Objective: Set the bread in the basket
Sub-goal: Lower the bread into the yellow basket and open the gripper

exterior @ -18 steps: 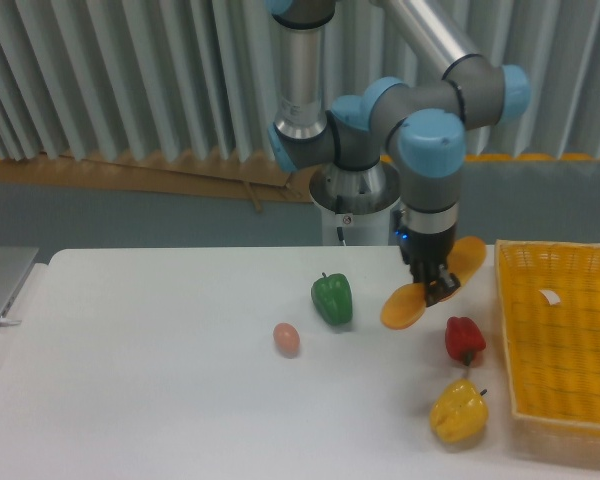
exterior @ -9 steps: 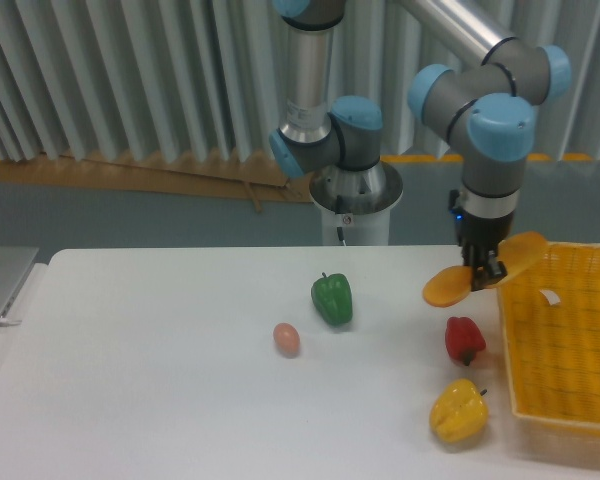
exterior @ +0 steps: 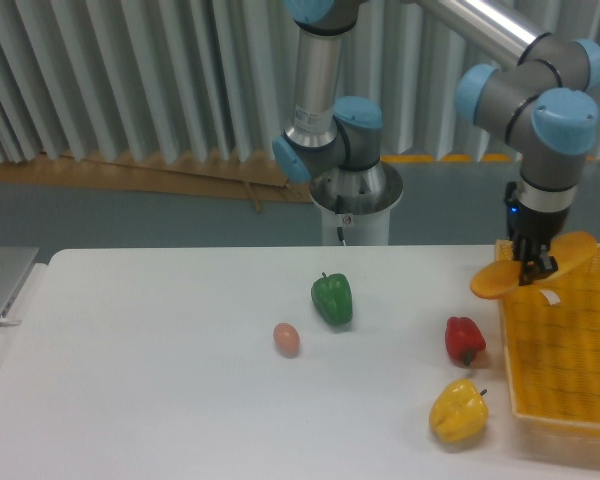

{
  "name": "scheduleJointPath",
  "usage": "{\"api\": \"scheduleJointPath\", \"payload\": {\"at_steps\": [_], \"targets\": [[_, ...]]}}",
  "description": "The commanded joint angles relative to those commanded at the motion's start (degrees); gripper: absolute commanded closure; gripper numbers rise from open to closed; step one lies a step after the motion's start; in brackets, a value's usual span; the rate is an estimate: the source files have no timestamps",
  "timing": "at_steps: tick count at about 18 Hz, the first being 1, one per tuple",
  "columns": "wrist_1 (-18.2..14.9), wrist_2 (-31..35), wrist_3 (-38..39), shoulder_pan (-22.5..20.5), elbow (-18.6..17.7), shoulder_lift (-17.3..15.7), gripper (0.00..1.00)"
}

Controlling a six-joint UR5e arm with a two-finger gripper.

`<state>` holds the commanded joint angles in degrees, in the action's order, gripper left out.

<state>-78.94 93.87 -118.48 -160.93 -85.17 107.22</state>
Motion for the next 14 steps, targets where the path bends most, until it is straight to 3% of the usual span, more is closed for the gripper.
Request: {"api": "scheduleJointPath", "payload": {"at_steps": [3,7,14], "targets": [[1.76,0.09,0.00,-0.18,0.00,1.41,0.60],[1.86,-0.61,-8.51,-3.07,-0.09,1.94,0.60],[2.03,-1.67,-10.89,-4.75,-0.09,3.08,0.58]]}}
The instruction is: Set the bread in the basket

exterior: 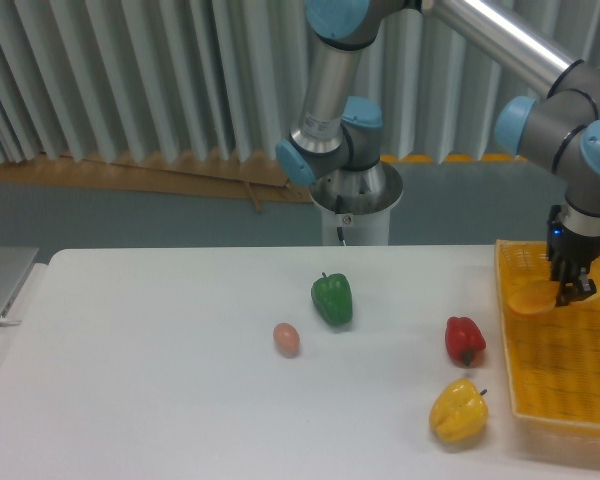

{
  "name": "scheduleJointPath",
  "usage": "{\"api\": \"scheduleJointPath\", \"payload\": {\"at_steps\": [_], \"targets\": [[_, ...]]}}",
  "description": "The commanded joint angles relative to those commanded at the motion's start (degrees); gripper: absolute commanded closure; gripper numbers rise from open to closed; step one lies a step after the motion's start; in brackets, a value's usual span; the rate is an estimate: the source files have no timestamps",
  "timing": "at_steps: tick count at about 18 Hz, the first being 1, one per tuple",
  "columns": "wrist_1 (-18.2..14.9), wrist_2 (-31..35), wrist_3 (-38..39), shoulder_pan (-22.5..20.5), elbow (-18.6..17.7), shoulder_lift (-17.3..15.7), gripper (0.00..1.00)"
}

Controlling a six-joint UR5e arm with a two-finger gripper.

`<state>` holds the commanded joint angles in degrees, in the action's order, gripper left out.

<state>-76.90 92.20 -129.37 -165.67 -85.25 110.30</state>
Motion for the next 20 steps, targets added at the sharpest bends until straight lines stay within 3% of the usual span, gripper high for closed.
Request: {"api": "scheduleJointPath", "payload": {"at_steps": [7,9,10,11,12,13,20], "targets": [[2.46,0.00,-0.44,-0.97,-0.26,1.05,0.58],[2.46,0.00,-1.32,-1.06,-0.26,1.41,0.50],[2.55,0.00,-1.32,-1.06,-0.18,1.49,0.45],[2.72,0.00,-1.41,-1.06,-0.18,1.67,0.34],[3.25,0.00,-1.58,-1.06,-0.26,1.84,0.07],[3.69,0.00,-1.59,-1.06,-0.26,1.85,0.00],[4.04,-1.66,-0.80,-0.53,-0.09,1.23,0.00]]}}
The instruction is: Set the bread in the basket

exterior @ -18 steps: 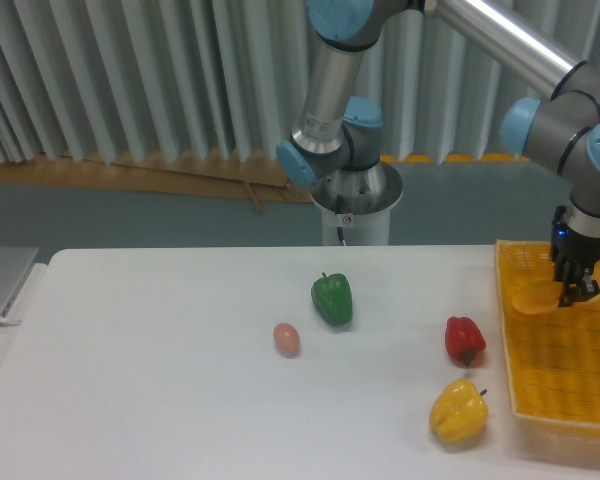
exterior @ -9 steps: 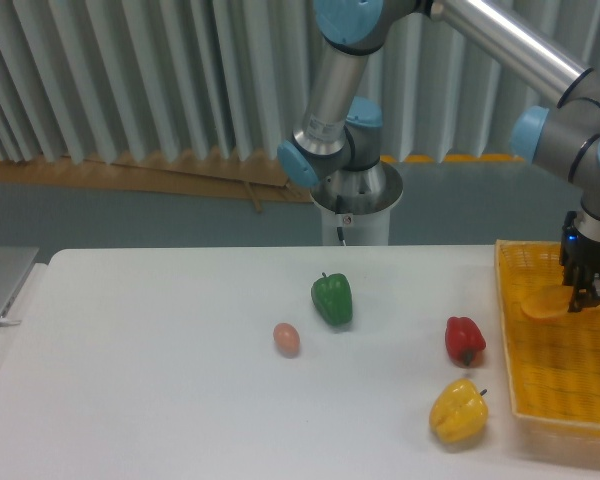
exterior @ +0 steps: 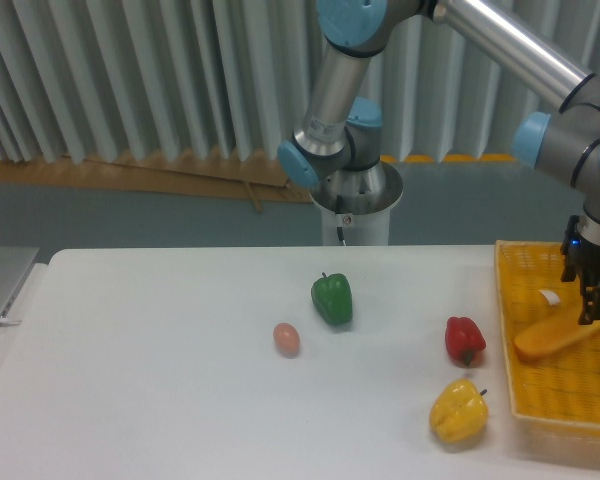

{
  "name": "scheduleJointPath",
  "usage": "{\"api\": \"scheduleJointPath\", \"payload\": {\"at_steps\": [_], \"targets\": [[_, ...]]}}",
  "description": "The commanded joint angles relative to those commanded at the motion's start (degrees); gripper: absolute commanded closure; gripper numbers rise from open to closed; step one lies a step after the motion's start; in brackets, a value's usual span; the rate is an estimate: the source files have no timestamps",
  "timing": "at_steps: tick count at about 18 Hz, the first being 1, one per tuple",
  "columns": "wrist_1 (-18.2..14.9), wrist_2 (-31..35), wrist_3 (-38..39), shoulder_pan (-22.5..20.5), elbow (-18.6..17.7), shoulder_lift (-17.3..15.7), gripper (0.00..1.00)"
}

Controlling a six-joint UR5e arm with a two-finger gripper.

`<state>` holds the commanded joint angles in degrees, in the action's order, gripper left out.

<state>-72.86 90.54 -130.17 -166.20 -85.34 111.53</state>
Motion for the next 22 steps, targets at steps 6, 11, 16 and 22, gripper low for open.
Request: {"api": "scheduleJointPath", "payload": {"at_steps": [6,11,16,22], "targets": [[-0.61,-3.17,9.48,4.48,-0.44,-3.42,0.00],[-0.88,-3.26,13.17,8.34,-0.61,-4.83,0.00],[-3.60,-3.17,19.86,13.35,-0.79,-6.59,0.00],[-8.78,-2.82,21.18,15.73,-1.32,-10.20,0.00]]}}
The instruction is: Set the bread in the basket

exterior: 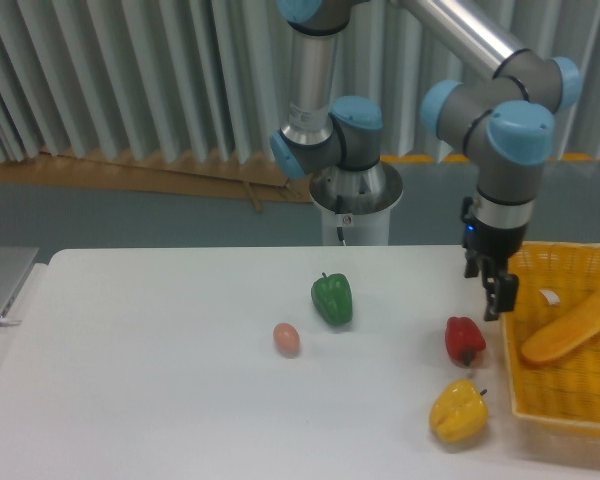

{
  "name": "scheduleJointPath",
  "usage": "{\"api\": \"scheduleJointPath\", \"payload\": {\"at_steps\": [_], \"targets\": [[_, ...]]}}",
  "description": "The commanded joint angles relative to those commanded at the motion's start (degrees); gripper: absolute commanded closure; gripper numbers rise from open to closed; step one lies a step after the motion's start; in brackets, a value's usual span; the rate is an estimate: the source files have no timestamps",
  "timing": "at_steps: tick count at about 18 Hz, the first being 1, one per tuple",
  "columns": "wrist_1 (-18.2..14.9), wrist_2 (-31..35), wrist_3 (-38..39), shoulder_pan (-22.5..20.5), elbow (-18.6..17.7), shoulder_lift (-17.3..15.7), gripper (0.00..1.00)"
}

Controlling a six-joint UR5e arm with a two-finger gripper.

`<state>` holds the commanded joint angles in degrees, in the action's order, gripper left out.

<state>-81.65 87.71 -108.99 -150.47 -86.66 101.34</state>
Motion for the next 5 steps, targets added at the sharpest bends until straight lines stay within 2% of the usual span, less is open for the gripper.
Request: {"api": "scheduleJointPath", "payload": {"at_steps": [5], "targets": [[-1.41,0.00,0.80,0.53,-0.88,-2.11,0.00]]}}
